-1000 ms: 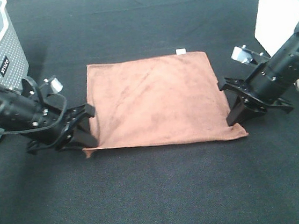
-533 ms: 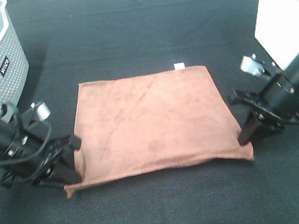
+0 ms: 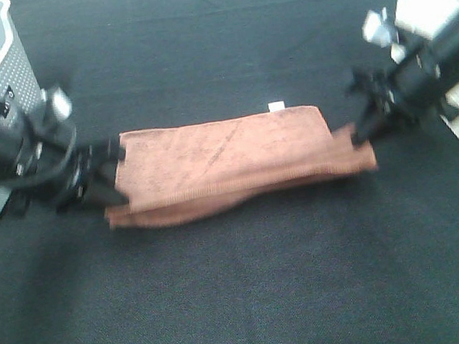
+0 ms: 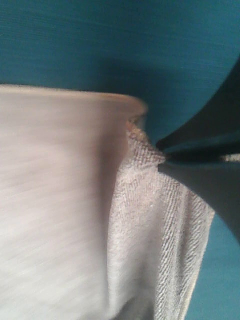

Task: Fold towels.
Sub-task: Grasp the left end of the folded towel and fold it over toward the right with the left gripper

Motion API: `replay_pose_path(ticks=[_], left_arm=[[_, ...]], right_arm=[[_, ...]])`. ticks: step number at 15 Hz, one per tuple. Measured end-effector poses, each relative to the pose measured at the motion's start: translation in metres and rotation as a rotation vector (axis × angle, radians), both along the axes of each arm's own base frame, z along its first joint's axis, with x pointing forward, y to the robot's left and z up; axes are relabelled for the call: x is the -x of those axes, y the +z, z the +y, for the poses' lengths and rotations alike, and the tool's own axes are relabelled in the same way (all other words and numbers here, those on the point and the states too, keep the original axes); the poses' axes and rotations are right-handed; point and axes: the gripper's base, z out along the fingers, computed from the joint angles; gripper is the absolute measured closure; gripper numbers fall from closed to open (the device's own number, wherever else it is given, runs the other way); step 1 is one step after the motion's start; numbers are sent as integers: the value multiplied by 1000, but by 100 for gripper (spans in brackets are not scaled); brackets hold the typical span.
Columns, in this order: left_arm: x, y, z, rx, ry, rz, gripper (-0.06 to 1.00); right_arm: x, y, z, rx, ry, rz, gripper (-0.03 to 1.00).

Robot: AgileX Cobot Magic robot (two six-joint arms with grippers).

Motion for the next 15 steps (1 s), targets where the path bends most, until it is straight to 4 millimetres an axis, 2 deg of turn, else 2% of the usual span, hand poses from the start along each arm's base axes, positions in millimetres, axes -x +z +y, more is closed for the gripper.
replay_pose_path(ticks=[1,3,8,11,12,13,15], left_arm=[[0,0,0,0,0,0,94],[-33,11,-6,0,-3,-84,94],[-95,20,-11,-108,-23,-297,94],[-110,8,-9,-170,-24,-342,94],[-114,0,-7,-194,-7,-359,94],[-114,0,-7,-194,-7,-359,94],[-118,-10,-6,-213,15,-370,94]], right_arm=[[0,0,0,0,0,0,97],[-37,15,3,-15,6,-64,97],[-100,8,3,1,4,-117,97],[-120,-5,4,3,1,-129,97],[-127,-18,4,4,1,-119,97],[-127,-18,4,4,1,-119,97],[-132,-34,4,5,-6,-104,97]])
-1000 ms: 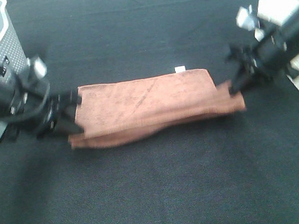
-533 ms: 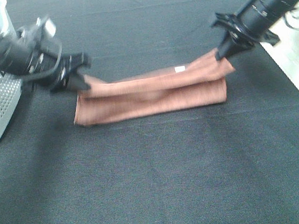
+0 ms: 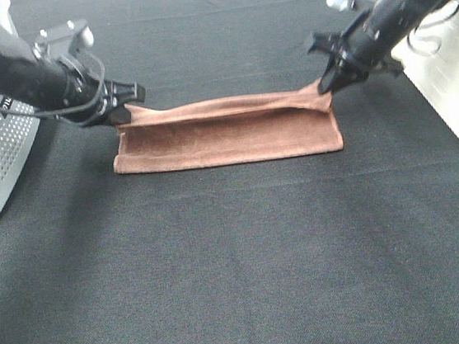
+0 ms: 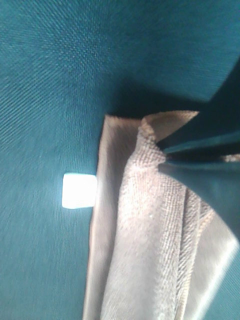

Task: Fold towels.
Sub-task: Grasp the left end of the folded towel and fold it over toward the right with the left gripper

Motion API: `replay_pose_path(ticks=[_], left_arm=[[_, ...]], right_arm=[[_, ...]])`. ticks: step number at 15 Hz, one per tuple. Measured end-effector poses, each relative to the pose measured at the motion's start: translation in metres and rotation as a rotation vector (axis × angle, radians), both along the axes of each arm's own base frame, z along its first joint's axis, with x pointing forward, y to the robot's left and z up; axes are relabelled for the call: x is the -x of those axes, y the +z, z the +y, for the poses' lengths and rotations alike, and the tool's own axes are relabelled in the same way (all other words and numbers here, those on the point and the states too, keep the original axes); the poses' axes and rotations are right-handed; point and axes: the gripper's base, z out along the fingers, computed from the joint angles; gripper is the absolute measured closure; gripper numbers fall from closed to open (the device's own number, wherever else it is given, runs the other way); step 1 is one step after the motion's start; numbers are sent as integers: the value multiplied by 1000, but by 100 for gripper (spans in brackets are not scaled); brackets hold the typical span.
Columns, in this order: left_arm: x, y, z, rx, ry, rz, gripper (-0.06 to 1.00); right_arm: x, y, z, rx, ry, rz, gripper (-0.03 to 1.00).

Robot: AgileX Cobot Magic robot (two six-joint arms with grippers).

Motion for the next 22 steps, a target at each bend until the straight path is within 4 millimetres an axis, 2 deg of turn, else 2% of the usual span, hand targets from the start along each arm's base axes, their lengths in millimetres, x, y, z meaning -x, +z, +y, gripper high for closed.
replay_pose_path(ticks=[2,4,5,7,8,11,12,13,15,18,20,21,22], left_arm=[[-1,-12,0,-9,7,17,94],[-2,-14,0,-12,11,14,85],[-2,-14,0,-7,16,15,71],[-2,-14,0,13,27,24,31],[-1,-14,-1,16,22,31,22],[0,-15,1,40,45,62,18],[-1,-15,7,66,84,87,18],[-5,-15,23,102,166,109,17],[-7,-21,34,118,211,134,17],[-15,-42,25,148,158,241,17],[-24,-46,20,184,135,270,17],[-31,-46,15,223,125,285,19],[-33,-47,14,239,125,295,27]], right_arm=[[-2,-13,0,4,-11,9,93],[-5,-13,-1,12,-25,-14,76],[-5,-13,-1,13,-29,-18,64],[-2,-12,0,9,-10,7,35],[1,-9,0,15,4,27,30],[5,2,-4,61,10,54,27],[8,5,-8,97,-2,74,26],[10,6,-16,126,-33,114,26],[12,3,-26,152,-57,144,26],[12,3,-28,168,-56,144,26],[12,3,-29,169,-56,144,26],[12,3,-29,169,-56,144,26],[12,3,-29,169,-56,143,26]])
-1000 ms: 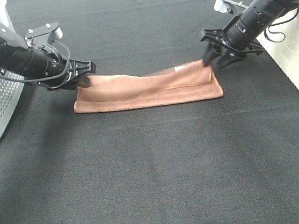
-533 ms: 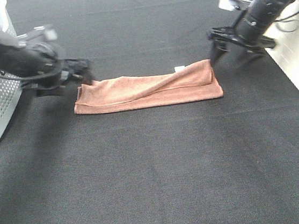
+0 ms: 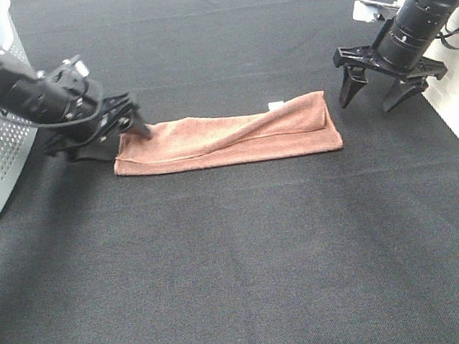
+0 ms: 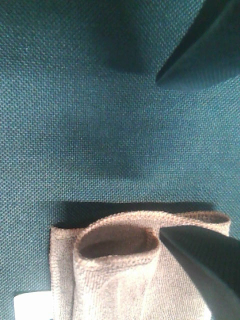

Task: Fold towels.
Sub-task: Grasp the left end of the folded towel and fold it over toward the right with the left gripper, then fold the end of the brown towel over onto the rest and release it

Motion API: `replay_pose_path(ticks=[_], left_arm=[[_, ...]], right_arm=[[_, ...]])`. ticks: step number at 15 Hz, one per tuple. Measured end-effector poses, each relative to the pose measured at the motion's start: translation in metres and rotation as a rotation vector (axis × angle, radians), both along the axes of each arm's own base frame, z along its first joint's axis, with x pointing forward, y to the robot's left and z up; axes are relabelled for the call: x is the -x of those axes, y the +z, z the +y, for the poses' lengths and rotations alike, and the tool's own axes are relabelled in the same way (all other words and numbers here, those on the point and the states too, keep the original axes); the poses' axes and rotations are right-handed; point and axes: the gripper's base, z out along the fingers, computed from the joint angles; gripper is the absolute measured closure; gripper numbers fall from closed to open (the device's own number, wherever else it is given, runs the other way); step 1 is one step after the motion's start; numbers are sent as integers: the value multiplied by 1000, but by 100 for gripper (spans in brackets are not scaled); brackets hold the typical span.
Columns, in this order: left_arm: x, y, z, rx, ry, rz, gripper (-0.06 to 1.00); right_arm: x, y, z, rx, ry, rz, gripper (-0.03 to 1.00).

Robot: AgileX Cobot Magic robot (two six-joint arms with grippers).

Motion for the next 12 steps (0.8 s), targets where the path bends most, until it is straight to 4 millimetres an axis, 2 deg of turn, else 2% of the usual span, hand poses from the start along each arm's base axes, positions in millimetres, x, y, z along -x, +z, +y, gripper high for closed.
replay_pose_path(ticks=[1,3,4,7,10,12], left_arm=[[0,-1,-1,11,2,16,41],[-2,-2,-1,3,-4,15,78],[-3,0,-1,-4,-12,9,90],[-6,10,-3,-2,-57,12,93],[-16,42,-4,-45,-121,42,93],[-20,69,1,-134,-152,78,93]], right_arm=[[0,0,0,2,0,-2,26],[0,0,-1,6,1,-5,26],[0,0,-1,7,1,-6,26],[-1,0,-1,7,0,-7,26],[-1,0,-1,7,0,-7,26],[0,0,-1,7,1,-6,26]])
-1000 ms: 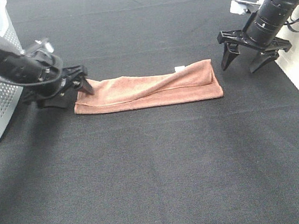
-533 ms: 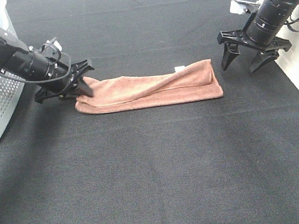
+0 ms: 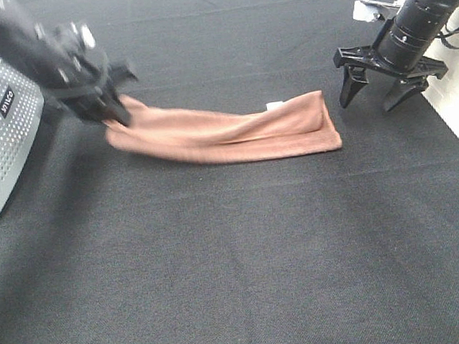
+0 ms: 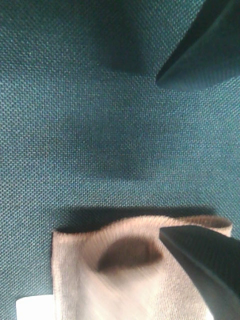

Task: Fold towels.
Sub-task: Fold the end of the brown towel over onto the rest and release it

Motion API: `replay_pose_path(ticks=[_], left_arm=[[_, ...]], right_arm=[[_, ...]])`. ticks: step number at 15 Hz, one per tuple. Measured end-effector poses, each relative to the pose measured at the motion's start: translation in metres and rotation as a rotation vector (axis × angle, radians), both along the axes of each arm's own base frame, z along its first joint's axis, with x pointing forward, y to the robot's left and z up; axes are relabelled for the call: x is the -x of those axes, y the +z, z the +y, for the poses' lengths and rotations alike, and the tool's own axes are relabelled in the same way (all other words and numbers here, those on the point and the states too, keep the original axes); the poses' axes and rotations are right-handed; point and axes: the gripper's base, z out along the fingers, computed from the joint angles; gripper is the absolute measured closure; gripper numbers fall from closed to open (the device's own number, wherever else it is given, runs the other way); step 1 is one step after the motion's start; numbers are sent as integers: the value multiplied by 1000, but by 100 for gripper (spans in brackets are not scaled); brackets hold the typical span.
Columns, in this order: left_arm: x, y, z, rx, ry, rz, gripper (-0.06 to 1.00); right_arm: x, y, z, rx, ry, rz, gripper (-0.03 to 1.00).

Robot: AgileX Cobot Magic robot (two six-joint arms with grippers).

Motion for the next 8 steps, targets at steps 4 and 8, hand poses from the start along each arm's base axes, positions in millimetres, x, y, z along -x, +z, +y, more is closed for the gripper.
replay_pose_path(ticks=[4,8], left_arm=[[-9,63,15,-194,4,-60,93],[-3,80,-16,-32,-8,-65,93]], right_arm=[[1,0,0,-1,3,9,26],[2,0,0,-3,7,23,26]])
